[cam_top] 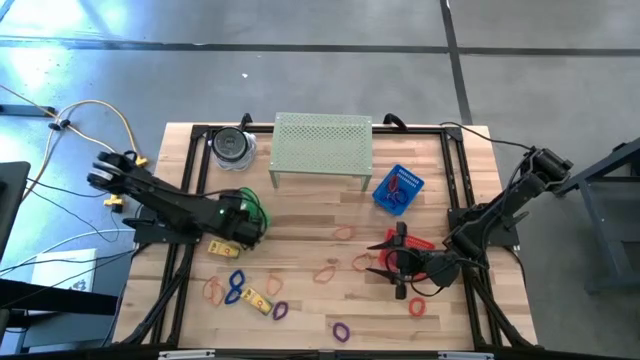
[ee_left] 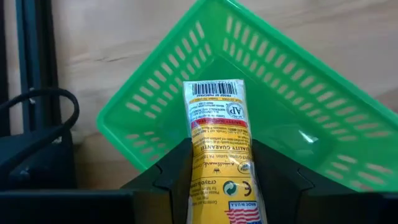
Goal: Pick & Place Office Desk Supplies
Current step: Put the crayon pack into the green basket, then put the blue spring keychain into the blue basket
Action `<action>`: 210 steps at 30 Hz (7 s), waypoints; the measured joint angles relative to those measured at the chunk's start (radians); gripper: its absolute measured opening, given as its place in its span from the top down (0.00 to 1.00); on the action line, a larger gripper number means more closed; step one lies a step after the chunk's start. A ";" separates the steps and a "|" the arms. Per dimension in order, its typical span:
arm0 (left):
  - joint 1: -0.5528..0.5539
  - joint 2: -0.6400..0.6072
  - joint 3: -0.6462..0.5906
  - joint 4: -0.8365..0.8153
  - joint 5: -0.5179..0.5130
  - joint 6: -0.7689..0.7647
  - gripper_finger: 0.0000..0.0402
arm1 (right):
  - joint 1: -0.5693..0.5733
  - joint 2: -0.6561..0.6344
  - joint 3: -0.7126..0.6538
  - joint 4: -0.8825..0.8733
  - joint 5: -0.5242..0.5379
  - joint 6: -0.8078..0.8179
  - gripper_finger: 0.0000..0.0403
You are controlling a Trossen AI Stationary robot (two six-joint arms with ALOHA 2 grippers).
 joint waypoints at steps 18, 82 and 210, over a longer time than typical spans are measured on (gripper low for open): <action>0.101 0.039 0.000 0.001 -0.006 0.062 0.66 | 0.000 0.000 0.000 0.000 0.000 0.018 0.44; 0.037 0.038 0.000 0.099 -0.098 0.152 0.59 | 0.001 0.000 0.000 0.024 -0.126 0.021 0.44; -0.556 0.324 0.172 0.305 0.457 0.115 0.38 | -0.020 0.049 0.000 0.024 -0.152 0.048 0.44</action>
